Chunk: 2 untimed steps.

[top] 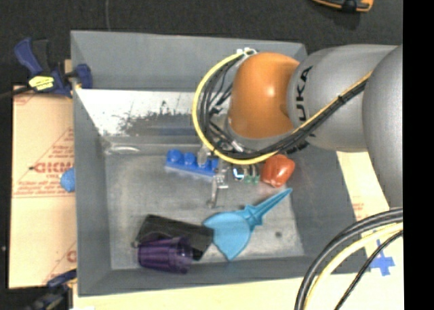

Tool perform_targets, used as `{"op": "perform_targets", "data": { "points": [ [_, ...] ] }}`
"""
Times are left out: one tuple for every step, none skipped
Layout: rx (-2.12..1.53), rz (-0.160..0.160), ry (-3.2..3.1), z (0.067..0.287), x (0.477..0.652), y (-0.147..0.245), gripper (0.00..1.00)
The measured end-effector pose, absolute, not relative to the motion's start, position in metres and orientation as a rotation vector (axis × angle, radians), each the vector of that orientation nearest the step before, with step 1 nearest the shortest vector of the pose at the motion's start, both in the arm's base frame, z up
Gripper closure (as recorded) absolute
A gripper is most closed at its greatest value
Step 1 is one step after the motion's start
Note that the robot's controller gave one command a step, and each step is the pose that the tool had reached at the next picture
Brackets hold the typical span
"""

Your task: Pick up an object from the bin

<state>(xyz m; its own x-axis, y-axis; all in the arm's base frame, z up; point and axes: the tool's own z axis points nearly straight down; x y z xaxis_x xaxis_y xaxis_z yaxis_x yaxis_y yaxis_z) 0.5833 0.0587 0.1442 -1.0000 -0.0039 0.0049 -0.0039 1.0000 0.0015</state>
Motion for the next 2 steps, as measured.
{"op": "perform_targets", "data": {
  "points": [
    [0.002,-0.003,-3.145,0.149,0.585,0.058,0.00],
    [-0.283,-0.005,-3.131,0.071,0.651,0.052,0.00]
  ]
}}
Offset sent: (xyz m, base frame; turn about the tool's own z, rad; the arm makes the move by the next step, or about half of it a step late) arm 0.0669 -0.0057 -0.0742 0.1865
